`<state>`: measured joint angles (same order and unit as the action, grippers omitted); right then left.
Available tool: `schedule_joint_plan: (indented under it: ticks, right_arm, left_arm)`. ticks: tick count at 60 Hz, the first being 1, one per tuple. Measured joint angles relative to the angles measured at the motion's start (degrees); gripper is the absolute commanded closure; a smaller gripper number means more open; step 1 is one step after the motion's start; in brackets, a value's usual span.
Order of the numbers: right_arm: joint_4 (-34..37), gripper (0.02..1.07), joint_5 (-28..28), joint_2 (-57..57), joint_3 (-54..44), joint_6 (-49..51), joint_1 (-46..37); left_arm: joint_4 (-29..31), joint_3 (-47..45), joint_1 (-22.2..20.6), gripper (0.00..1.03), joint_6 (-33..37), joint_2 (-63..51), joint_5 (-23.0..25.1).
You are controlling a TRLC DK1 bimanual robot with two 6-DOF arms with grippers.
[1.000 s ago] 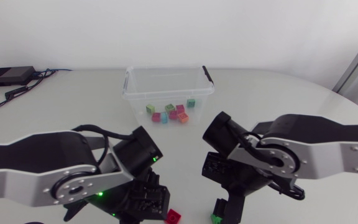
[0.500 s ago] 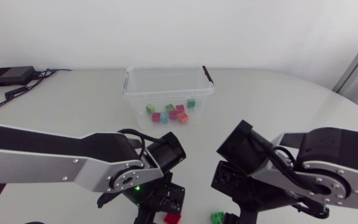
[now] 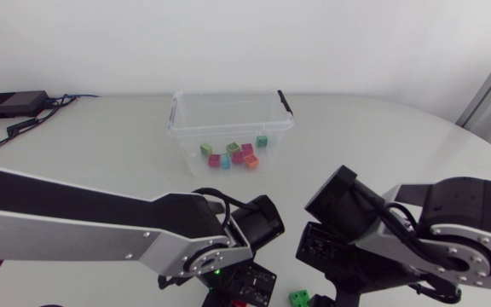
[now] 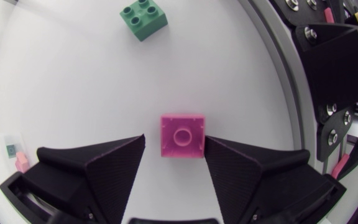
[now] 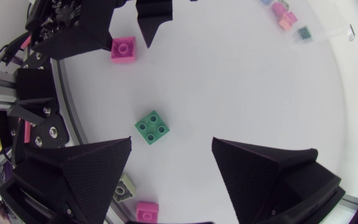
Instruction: Pick up the duplo bricks and place them in the container
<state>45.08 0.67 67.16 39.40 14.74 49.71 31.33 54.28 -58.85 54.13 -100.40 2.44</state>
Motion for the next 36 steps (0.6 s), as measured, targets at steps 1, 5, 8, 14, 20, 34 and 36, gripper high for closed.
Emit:
schedule_joint_plan:
  ticks: [1,5,8,14,20,34,36]
  right_arm:
    - [0.0,0.13,0.0,-0.1,-0.1,0.0,0.0]
    - [0.0,0.13,-0.1,-0.4,-0.4,0.0,0.0]
    - [-0.2,0.13,-0.5,-0.4,-0.9,0.0,0.0]
    - [-0.6,0.13,-1.6,-0.4,-2.3,0.3,-0.9]
    - [-2.6,0.12,-2.3,-0.3,-3.4,2.1,-1.2]
    - [-6.2,0.07,-1.2,3.0,-4.1,11.6,-1.1]
    - [-6.7,0.07,-0.8,3.8,-4.1,12.7,-1.1]
  left_arm:
    - [0.0,0.1,-0.1,0.49,0.0,-0.1,0.0]
    - [0.0,0.4,-0.1,0.56,0.0,-0.5,0.0]
    - [0.0,0.4,-0.1,0.74,0.0,-0.6,0.0]
    - [0.0,0.4,-0.2,0.99,0.0,-0.6,0.0]
    - [-1.4,-0.1,-0.1,1.00,0.0,0.0,0.0]
    - [-1.7,-5.2,4.7,1.00,-0.1,10.3,0.1]
    - [-1.7,-5.5,5.9,1.00,-0.1,12.4,0.2]
